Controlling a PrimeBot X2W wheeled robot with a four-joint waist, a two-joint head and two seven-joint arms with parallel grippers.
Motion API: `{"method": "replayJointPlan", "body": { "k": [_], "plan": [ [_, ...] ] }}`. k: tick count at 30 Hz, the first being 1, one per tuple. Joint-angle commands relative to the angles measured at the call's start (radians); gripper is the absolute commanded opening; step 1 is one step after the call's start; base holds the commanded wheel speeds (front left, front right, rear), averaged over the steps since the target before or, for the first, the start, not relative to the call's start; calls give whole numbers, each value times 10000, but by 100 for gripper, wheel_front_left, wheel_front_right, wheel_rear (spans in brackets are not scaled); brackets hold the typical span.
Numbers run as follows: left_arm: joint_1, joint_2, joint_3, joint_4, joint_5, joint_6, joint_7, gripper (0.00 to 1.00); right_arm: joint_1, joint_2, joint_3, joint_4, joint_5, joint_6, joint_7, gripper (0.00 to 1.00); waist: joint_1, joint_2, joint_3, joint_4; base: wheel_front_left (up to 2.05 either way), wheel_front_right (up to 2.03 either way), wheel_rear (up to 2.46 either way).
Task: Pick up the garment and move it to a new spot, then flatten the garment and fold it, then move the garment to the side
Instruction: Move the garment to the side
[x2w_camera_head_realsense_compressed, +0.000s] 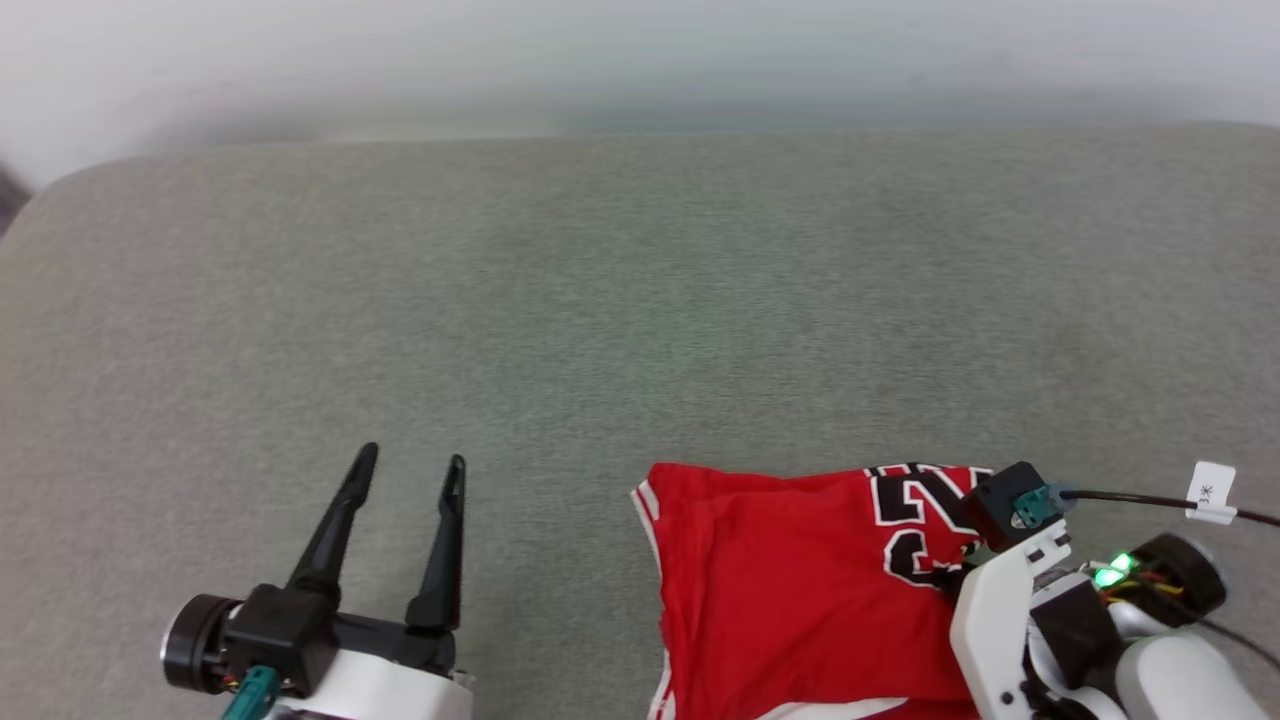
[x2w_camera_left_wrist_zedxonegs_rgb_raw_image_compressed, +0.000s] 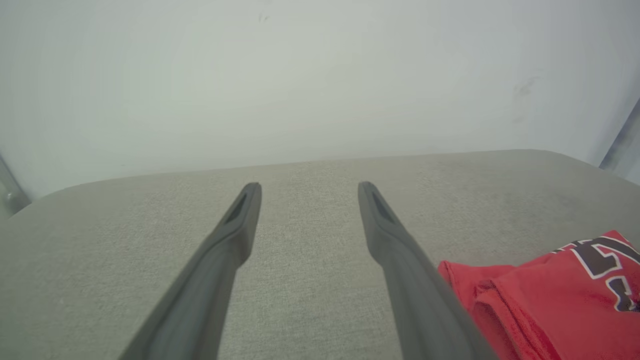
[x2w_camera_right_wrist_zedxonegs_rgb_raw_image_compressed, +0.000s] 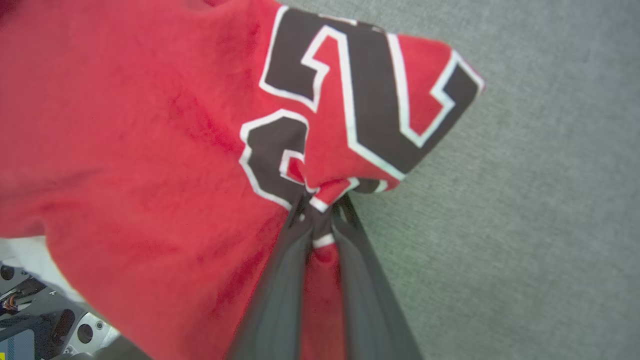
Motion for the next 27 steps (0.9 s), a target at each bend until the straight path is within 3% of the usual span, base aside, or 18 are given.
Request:
{"method": "replayJointPlan", "body": {
  "k": [1, 3, 8, 15, 22, 27],
  "plan": [
    [-58, -24, -167, 8, 17, -15, -22, 100, -263, -666, 403, -312, -21, -13, 66, 0, 0, 0, -78, -520, 0, 0, 0],
    [-98, -33, -229, 3, 27, -15, -22, 100, -420, -1040, 573, -469, -6, -15, 115, 0, 0, 0, -57, -677, 0, 0, 0],
    [-403, -13, -657, -70, 102, -15, -22, 100, -1437, -2776, 1233, -1073, -40, -12, 94, 0, 0, 0, 350, -1550, 0, 0, 0],
    [-1281, 241, -1314, -211, 284, -15, -22, 100, -2696, -4737, 1776, -972, 282, -12, -537, 0, 0, 0, 1492, -2583, 0, 0, 0],
    [-2258, 552, -1973, -493, 346, -15, -22, 100, -3721, -6101, 1689, 442, 183, -16, -2238, 0, 0, 0, 2768, -3159, 0, 0, 0],
    [-2893, 893, -2384, -705, 433, -15, -22, 100, -4157, -6382, 1114, 2109, 72, -16, -3533, 0, 0, 0, 3585, -3342, 0, 0, 0]
  ]
}}
